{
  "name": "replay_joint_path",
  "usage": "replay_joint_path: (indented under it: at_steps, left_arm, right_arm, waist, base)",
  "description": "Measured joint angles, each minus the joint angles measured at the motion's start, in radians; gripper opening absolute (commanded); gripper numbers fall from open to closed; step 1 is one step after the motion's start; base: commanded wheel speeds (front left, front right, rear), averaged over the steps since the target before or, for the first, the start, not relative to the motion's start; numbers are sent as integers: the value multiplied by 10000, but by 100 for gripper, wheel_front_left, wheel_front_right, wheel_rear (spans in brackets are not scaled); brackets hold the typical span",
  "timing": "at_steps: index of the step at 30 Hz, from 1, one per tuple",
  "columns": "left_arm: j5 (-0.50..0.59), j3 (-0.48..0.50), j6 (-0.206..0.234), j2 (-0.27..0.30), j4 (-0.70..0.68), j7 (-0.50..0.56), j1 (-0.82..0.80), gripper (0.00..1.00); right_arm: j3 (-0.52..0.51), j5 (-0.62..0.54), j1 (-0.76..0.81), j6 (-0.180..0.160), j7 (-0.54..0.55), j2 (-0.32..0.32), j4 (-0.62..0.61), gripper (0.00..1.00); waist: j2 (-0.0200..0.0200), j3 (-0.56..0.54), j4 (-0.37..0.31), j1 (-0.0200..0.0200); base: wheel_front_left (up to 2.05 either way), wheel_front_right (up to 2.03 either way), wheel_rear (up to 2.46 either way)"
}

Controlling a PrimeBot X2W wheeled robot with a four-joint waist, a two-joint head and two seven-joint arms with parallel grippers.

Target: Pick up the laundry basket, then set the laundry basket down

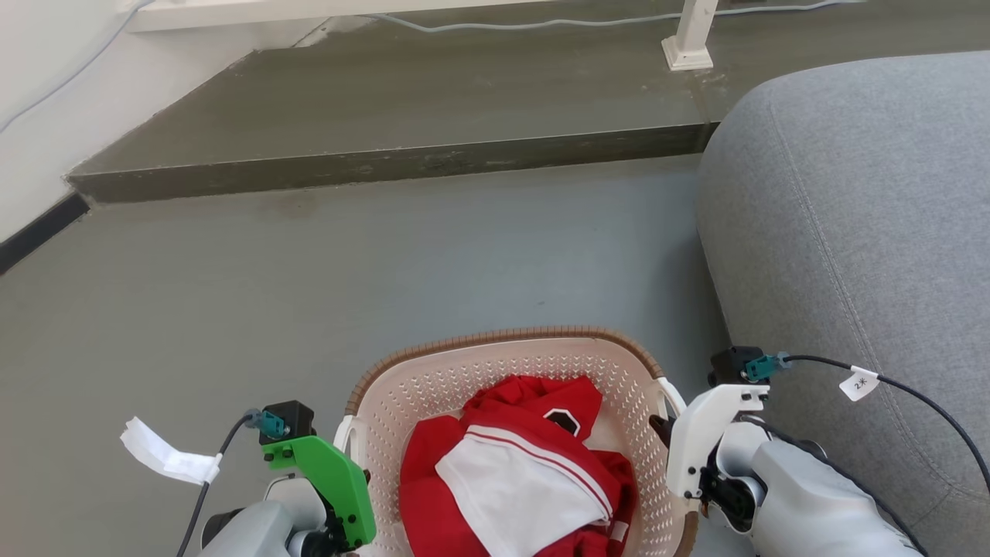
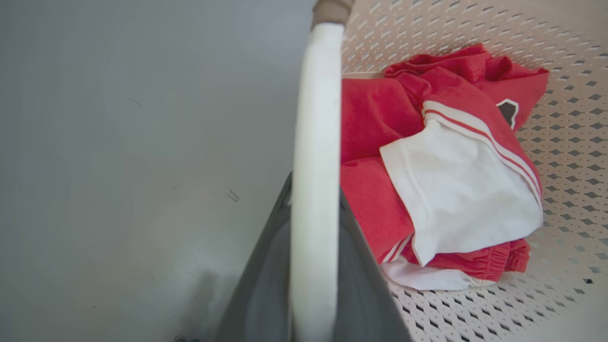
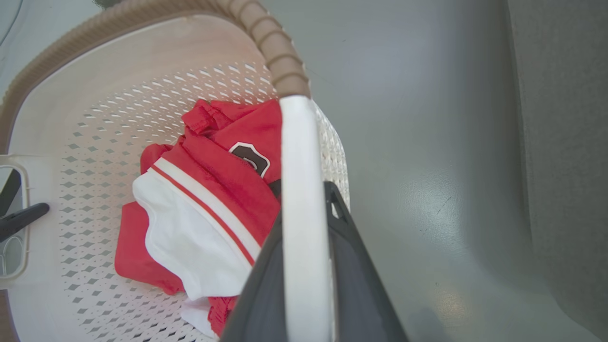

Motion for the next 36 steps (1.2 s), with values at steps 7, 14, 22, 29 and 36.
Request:
replay_joint_path:
  at_steps: [7,14,22,29,36]
  left_arm:
    - [-105,-100,0,2,29,169,6,0]
    - [-265,-151,0,2,29,251,13,0]
    - [-351,-224,0,12,31,339,13,0]
    - [-374,-295,0,17,38,339,13,0]
    - [-418,-393,0,21,61,336,12,0]
  right_arm:
    - [150,136,0,-2,92,-4,0,0]
    - [224,247,3,-2,155,-6,0,0]
    - [337,407,3,-4,219,-19,0,0]
    - [453,514,2,-4,217,-33,0,0]
    - [527,593,1,-6,215,-38,0,0]
  waist:
    - [0,-72,-6,0]
    - [0,-63,-12,0]
    - [0,25,-3,0]
    - [0,81,-3,0]
    - [0,141,-21,0]
  base:
    - [0,0,0]
    - [0,0,0]
    - [0,0,0]
    - [0,0,0]
    - [0,0,0]
